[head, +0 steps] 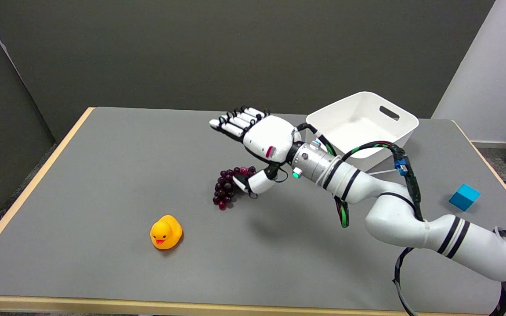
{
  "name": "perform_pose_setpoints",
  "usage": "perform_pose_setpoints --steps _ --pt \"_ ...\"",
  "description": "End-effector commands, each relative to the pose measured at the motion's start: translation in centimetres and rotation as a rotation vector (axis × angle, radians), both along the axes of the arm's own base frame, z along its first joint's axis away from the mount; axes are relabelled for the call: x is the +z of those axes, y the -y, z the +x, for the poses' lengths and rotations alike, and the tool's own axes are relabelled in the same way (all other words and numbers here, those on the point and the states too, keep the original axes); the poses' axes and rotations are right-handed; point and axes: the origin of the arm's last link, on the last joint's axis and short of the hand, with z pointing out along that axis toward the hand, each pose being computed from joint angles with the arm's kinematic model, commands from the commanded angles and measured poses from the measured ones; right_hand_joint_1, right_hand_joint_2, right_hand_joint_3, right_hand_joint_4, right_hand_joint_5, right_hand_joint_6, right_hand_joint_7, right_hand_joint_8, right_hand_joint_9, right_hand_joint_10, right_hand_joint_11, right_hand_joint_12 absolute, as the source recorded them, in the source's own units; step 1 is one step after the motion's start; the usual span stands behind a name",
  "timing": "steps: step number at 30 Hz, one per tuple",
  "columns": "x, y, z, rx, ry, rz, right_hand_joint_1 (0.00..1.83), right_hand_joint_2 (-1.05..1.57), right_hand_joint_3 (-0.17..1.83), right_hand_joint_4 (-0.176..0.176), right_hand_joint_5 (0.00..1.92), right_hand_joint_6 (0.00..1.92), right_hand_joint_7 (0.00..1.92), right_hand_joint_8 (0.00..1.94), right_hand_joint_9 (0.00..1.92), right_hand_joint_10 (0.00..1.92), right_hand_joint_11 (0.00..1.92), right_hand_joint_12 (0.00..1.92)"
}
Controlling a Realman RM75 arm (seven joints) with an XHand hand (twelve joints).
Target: Pick up the grape.
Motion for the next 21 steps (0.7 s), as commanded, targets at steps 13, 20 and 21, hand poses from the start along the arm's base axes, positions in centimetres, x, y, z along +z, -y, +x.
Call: perform_pose_setpoints --steps 13,20,21 --pt "0.4 1.1 -4.9 -0.242 -0.136 -0.032 0.64 0.57 0.97 -0.005 0.05 0.15 0.08 0.26 0.08 0.64 0.05 1.09" --pt "0.0 1.8 -5.5 -0.254 -0.122 -0.036 0.64 0.57 0.97 -0.007 0.05 0.14 0.08 0.25 0.08 0.64 0.05 1.09" --pt "-0.2 1.9 -5.5 -0.252 -0.117 -0.037 0.64 0.57 0.97 -0.007 0.05 0.15 0.08 0.26 0.08 0.64 0.05 1.10"
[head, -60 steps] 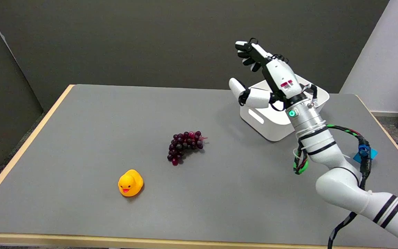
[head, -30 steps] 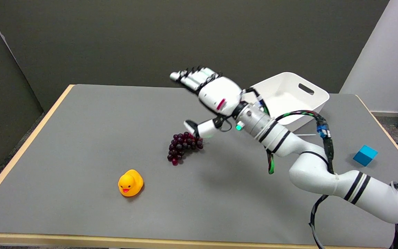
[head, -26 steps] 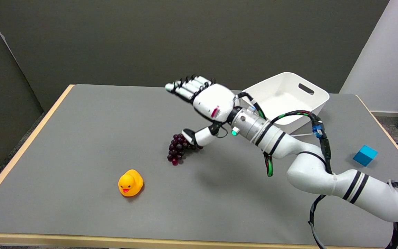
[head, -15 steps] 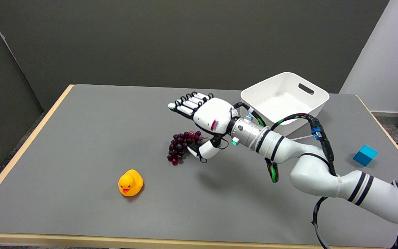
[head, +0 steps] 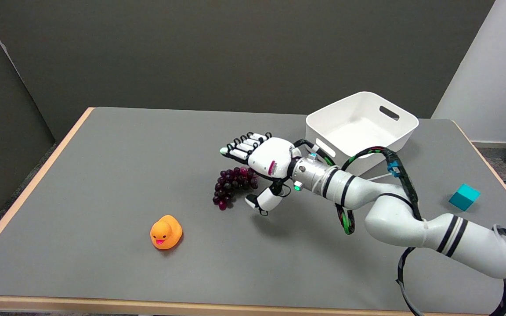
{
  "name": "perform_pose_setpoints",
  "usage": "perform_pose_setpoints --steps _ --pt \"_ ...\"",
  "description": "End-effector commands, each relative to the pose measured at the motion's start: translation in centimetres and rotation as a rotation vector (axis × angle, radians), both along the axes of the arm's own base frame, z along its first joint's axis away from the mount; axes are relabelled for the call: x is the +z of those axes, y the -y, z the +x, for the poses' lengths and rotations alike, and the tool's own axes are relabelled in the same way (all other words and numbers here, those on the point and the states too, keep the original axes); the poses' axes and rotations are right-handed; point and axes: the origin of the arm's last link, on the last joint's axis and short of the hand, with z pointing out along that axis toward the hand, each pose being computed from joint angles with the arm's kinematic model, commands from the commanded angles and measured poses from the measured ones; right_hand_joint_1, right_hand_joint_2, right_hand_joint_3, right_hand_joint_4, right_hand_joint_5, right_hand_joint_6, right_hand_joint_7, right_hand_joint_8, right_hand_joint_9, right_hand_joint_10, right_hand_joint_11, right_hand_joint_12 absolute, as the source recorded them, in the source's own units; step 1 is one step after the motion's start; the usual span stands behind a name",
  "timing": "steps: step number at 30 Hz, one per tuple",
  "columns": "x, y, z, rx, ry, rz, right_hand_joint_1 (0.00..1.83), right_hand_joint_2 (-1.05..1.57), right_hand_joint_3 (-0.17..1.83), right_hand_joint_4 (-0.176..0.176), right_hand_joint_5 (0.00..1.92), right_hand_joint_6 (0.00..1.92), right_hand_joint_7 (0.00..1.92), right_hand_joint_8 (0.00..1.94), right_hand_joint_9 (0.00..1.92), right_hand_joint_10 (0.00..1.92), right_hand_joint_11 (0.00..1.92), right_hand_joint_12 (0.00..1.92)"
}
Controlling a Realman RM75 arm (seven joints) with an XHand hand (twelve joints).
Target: Pick up the grape.
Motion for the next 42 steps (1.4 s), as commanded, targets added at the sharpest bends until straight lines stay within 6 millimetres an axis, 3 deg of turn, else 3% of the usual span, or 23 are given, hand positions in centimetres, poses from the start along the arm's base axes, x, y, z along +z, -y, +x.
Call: perform_pose_setpoints --steps 1,14,26,32,37,41,42 --pt "-0.9 1.7 -1.9 -0.073 0.003 -0.014 0.64 0.57 0.97 -0.007 0.05 0.15 0.08 0.26 0.08 0.64 0.05 1.10" --pt "-2.5 3.8 -3.0 -0.059 0.035 -0.019 0.63 0.58 0.97 -0.006 0.06 0.16 0.09 0.26 0.10 0.65 0.07 1.12" --pt "-2.2 4.8 -3.8 -0.041 0.045 -0.046 0.69 0.64 0.92 -0.003 0.10 0.32 0.18 0.27 0.16 0.66 0.08 1.22" --pt "-2.1 4.8 -4.1 -0.042 0.037 -0.047 0.78 0.71 0.99 0.003 0.23 0.49 0.37 0.48 0.34 0.81 0.14 1.26" --pt "-2.0 4.7 -4.2 -0.041 0.038 -0.048 0.89 0.76 0.91 0.016 0.29 0.74 0.49 0.64 0.44 0.94 0.17 1.32" --pt "-2.0 4.7 -4.2 -0.029 0.043 -0.048 0.93 0.79 0.88 0.038 0.31 1.01 0.56 0.84 0.52 1.07 0.30 1.47" --pt "-1.9 4.7 -4.2 -0.027 0.044 -0.049 1.03 0.88 0.71 0.037 0.33 1.07 0.60 1.02 0.55 1.13 0.29 1.58"
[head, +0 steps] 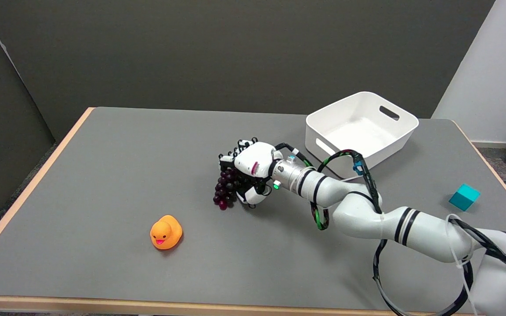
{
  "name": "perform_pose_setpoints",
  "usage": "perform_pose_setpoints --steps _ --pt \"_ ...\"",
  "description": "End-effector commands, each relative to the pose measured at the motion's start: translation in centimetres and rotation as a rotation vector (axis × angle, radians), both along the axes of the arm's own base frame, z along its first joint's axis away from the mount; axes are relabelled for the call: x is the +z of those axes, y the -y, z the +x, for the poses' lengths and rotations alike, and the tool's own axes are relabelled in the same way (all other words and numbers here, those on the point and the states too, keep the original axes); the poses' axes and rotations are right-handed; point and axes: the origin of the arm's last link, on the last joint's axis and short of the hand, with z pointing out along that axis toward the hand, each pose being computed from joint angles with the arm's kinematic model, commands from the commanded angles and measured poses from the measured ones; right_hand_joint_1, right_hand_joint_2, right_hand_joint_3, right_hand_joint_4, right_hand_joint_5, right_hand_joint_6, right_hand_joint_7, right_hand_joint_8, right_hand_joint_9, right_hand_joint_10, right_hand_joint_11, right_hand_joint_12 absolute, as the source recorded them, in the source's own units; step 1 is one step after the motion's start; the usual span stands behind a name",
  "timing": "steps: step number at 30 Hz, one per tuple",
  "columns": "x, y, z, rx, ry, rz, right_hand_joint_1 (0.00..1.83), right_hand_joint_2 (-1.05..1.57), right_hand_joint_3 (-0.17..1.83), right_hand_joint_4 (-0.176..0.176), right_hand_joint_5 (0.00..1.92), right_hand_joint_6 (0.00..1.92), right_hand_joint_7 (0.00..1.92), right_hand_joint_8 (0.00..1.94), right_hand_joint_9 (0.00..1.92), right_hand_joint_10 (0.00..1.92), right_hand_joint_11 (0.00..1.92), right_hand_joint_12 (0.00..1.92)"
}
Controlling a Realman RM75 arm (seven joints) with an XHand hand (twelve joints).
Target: Pick up the grape.
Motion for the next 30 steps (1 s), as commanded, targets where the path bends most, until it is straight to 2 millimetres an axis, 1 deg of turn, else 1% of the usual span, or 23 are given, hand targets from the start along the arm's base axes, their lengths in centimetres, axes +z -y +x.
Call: perform_pose_setpoints --steps 1,2,4,6,8,10,11,12,13,15,17,20,23,25,28,30 --pt "0.0 0.4 -0.4 0.022 0.008 -0.008 1.19 1.00 0.48 0.034 0.37 1.14 0.67 1.27 0.60 1.19 0.27 1.71" --pt "0.0 0.4 -0.4 0.024 0.009 -0.007 1.29 1.11 0.29 0.022 0.40 1.23 0.72 1.46 0.63 1.25 0.25 1.83" --pt "0.0 0.3 -0.4 0.028 0.012 -0.006 1.13 1.21 0.22 -0.090 0.49 1.64 0.77 1.46 0.66 1.34 0.22 1.89" --pt "0.0 0.2 -0.5 0.028 0.015 -0.007 1.15 1.21 0.19 -0.112 0.52 1.55 0.78 1.52 0.75 1.44 0.21 1.92" --pt "0.2 0.1 -0.6 0.028 0.020 -0.012 1.15 1.20 0.22 -0.122 0.52 1.55 0.78 1.55 0.75 1.51 0.13 1.92" --pt "0.4 0.1 -0.6 0.034 0.029 -0.016 1.15 1.21 0.21 -0.122 0.52 1.55 0.78 1.56 0.74 1.54 0.11 1.92" --pt "0.4 0.0 -0.5 0.038 0.031 -0.016 1.16 1.17 0.25 -0.124 0.54 1.53 0.80 1.53 0.77 1.55 0.24 1.92" --pt "0.5 0.0 -0.5 0.040 0.033 -0.018 1.18 1.12 0.32 -0.127 0.57 1.50 0.83 1.48 0.82 1.56 0.43 1.92" --pt "0.5 0.0 -0.4 0.044 0.035 -0.019 1.18 1.10 0.36 -0.128 0.58 1.49 0.84 1.47 0.84 1.56 0.53 1.92" --pt "0.7 0.1 -0.1 0.054 0.040 -0.022 1.18 1.07 0.41 -0.129 0.59 1.49 0.85 1.47 0.85 1.57 0.66 1.92" --pt "1.0 0.1 0.3 0.071 0.041 -0.028 1.19 1.02 0.50 -0.133 0.61 1.49 0.87 1.47 0.86 1.63 0.82 1.92" --pt "2.0 0.4 1.7 0.117 0.063 -0.054 1.19 1.01 0.51 -0.137 0.61 1.49 0.87 1.46 0.87 1.64 0.84 1.92" --pt "4.1 0.8 4.2 0.191 0.114 -0.115 1.19 1.00 0.52 -0.135 0.62 1.48 0.88 1.46 0.88 1.64 0.87 1.92" --pt "6.1 0.9 6.3 0.255 0.151 -0.168 1.20 0.99 0.54 -0.137 0.63 1.48 0.89 1.45 0.90 1.64 0.93 1.92" --pt "7.6 0.7 8.7 0.325 0.180 -0.203 1.20 0.98 0.55 -0.142 0.63 1.47 0.89 1.45 0.90 1.65 0.96 1.92" --pt "9.2 0.5 11.4 0.405 0.194 -0.231 1.20 0.98 0.56 -0.138 0.63 1.47 0.89 1.46 0.91 1.66 0.96 1.92"
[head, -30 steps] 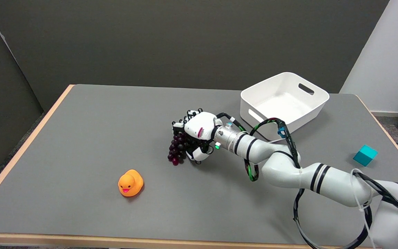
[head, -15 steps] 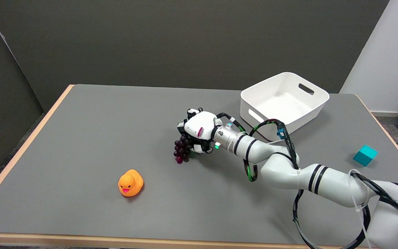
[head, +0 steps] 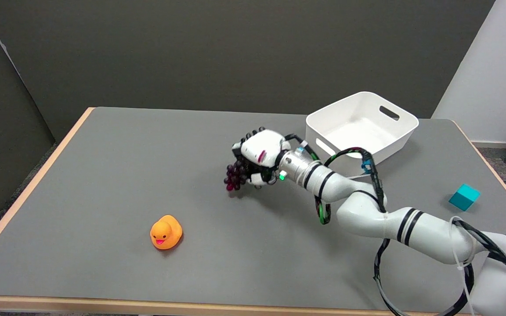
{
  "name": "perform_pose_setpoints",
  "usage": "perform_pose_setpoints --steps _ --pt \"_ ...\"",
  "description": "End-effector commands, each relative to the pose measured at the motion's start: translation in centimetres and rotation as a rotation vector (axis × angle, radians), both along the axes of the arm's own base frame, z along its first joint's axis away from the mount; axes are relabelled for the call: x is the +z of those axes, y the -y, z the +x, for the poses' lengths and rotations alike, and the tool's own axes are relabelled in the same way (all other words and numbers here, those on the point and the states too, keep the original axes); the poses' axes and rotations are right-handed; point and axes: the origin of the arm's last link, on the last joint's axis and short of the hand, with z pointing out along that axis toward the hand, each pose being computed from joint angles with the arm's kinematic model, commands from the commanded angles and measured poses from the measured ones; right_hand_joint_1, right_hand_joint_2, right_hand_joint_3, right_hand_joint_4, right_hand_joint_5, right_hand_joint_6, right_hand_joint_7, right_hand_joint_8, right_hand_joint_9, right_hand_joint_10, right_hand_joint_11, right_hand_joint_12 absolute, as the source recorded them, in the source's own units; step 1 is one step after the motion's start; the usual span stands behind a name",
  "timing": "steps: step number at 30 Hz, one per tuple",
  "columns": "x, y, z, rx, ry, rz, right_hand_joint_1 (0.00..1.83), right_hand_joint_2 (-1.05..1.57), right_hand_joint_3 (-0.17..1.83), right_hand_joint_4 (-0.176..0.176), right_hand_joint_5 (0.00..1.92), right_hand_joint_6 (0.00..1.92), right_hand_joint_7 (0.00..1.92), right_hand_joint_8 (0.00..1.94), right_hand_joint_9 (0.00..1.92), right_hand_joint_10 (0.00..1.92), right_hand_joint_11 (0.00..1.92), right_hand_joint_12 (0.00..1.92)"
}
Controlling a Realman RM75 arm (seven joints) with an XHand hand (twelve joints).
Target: Pick up the grape.
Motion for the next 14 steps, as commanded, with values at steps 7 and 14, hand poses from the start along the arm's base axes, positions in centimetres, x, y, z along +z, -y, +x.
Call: perform_pose_setpoints --steps 7,14 --pt "12.7 -1.2 17.3 0.546 0.038 -0.325 1.20 0.98 0.57 -0.134 0.63 1.48 0.89 1.47 0.90 1.66 0.96 1.92" --pt "20.4 -3.1 18.9 0.576 0.113 -0.554 1.20 0.97 0.57 -0.130 0.64 1.48 0.89 1.47 0.91 1.67 0.96 1.92"
